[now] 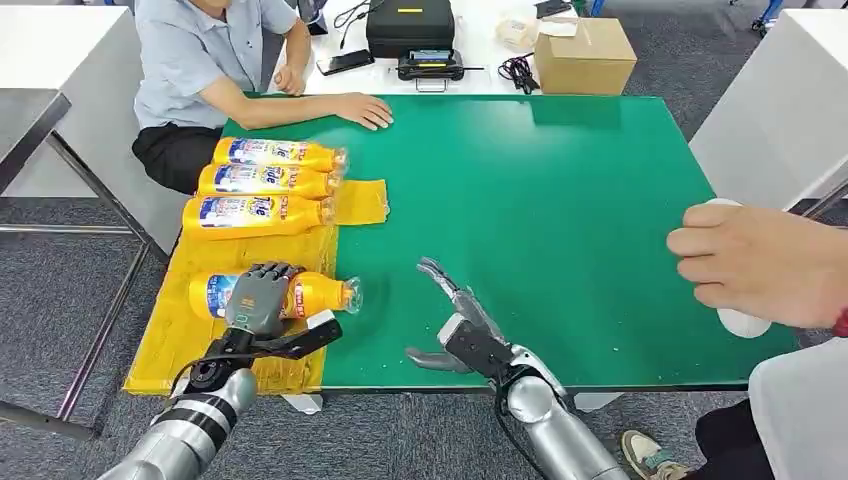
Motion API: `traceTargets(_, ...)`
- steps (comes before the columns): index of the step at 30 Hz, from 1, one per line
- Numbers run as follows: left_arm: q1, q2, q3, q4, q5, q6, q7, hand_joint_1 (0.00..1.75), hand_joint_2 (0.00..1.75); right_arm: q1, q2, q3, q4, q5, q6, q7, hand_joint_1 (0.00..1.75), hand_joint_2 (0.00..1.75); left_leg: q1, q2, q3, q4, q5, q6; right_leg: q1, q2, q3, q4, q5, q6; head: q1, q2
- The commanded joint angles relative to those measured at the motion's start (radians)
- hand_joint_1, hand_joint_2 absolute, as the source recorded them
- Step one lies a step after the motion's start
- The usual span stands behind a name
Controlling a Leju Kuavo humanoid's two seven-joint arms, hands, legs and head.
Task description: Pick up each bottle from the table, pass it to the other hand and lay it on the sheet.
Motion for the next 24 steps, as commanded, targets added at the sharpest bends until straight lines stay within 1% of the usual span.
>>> traceTargets(1,-0.07,-0.019,-0.01,0.191,0.042,-0.017,0.025,1.75,1.75,-0.026,0.014,-0.023,0.088,0.004,0.008,0.007,0.0,1.75,0.002,0.001,0.005,-0.001,-0.001,-0.002,0.002,0.0,0.006,-0.001,-0.001,-0.003,0.0,0.0)
traceTargets(2,-0.07,-0.019,-0.01,0.191,0.042,-0.017,0.025,1.75,1.75,-0.026,0.014,-0.023,0.088,0.004,0.008,0.007,0.0,1.75,0.001,0.001,0.004,-0.001,0.0,-0.001,0.001,0.0,0.003,-0.001,0.0,-0.002,0.0,0.0)
traceTargets(3,-0.07,-0.019,-0.01,0.191,0.042,-0.017,0.025,1.75,1.75,-0.026,0.014,-0.023,0.088,0.004,0.008,0.007,0.0,1.75,0.002,0.002,0.005,-0.001,-0.001,-0.002,0.002,0.001,0.005,-0.001,0.0,-0.003,0.0,0.0)
traceTargets(5,-0.07,-0.019,-0.01,0.191,0.042,-0.017,0.025,1.75,1.75,-0.026,0.014,-0.023,0.088,0.004,0.008,0.007,0.0,1.75,0.001,0.001,0.004,-0.001,-0.001,-0.002,0.001,0.0,0.004,-0.001,0.0,-0.002,0.0,0.0)
traceTargets(6,-0.071,-0.018,-0.011,0.195,0.04,-0.017,0.03,1.75,1.75,-0.028,0.012,-0.024,0.089,0.004,0.008,0.007,0.0,1.75,0.003,0.002,0.007,0.0,-0.002,-0.004,0.003,0.001,0.008,-0.001,-0.001,-0.004,0.0,0.0)
traceTargets(7,-0.073,-0.017,-0.019,0.205,0.03,-0.022,0.041,1.69,1.75,-0.029,0.011,-0.027,0.091,0.004,0.008,0.007,0.0,1.75,0.002,0.002,0.006,0.0,-0.001,-0.002,0.002,0.001,0.006,-0.001,-0.001,-0.003,0.0,0.0)
traceTargets(8,-0.075,-0.017,-0.025,0.211,0.023,-0.027,0.049,1.45,1.75,-0.029,0.011,-0.028,0.092,0.004,0.008,0.007,0.0,1.75,0.001,0.002,0.006,-0.001,-0.001,-0.002,0.001,0.001,0.006,-0.001,0.0,-0.002,0.0,0.0)
traceTargets(9,-0.078,-0.016,-0.031,0.22,0.016,-0.042,0.063,0.93,1.75,-0.029,0.01,-0.032,0.092,0.004,0.007,0.007,0.0,1.75,0.001,0.002,0.007,-0.001,-0.001,-0.002,0.002,0.001,0.008,-0.001,-0.001,-0.003,0.0,0.0)
traceTargets(10,-0.079,-0.014,-0.047,0.227,-0.006,-0.047,0.085,0.3,1.75,-0.027,0.008,-0.038,0.089,0.004,0.007,0.007,0.0,1.75,0.001,0.002,0.008,0.0,-0.001,-0.002,0.002,0.001,0.008,-0.001,0.0,-0.002,0.0,0.0)
traceTargets(11,-0.083,-0.013,-0.056,0.236,-0.017,-0.07,0.104,0.24,1.75,-0.025,0.007,-0.044,0.086,0.0,0.011,0.006,0.0,1.75,0.001,0.001,0.008,-0.001,-0.001,-0.002,0.001,0.001,0.008,-0.001,0.0,-0.002,0.0,0.0)
traceTargets(19,-0.083,-0.013,-0.056,0.237,-0.017,-0.073,0.108,0.24,1.75,-0.024,0.006,-0.046,0.086,-0.001,0.012,0.006,0.0,1.75,0.001,0.002,0.009,-0.001,-0.001,-0.002,0.001,0.002,0.009,-0.001,0.0,-0.002,0.0,0.0)
traceTargets(21,-0.086,-0.012,-0.067,0.242,-0.03,-0.091,0.118,0.05,1.75,-0.022,0.007,-0.049,0.085,-0.001,0.012,0.006,0.0,1.75,0.001,0.003,0.01,-0.001,-0.001,-0.002,0.001,0.002,0.01,-0.001,0.0,-0.003,0.0,0.0)
traceTargets(22,-0.088,-0.013,-0.068,0.246,-0.031,-0.113,0.134,0.05,1.75,-0.02,0.006,-0.054,0.088,-0.002,0.014,0.007,0.0,1.75,0.002,0.003,0.01,-0.001,-0.001,-0.003,0.002,0.002,0.01,-0.002,0.0,-0.003,0.0,0.0)
traceTargets(23,-0.09,-0.013,-0.071,0.249,-0.036,-0.122,0.144,0.05,1.75,-0.019,0.007,-0.056,0.089,-0.002,0.015,0.007,0.0,1.75,0.0,0.002,0.009,-0.001,0.0,-0.001,0.0,0.001,0.008,0.0,0.0,-0.001,0.0,0.0)
traceTargets(24,-0.092,-0.013,-0.072,0.251,-0.035,-0.145,0.148,0.09,1.75,-0.018,0.007,-0.062,0.092,-0.002,0.017,0.008,0.0,1.75,0.001,0.003,0.01,-0.001,-0.001,-0.002,0.002,0.002,0.01,-0.001,0.0,-0.002,0.0,0.0)
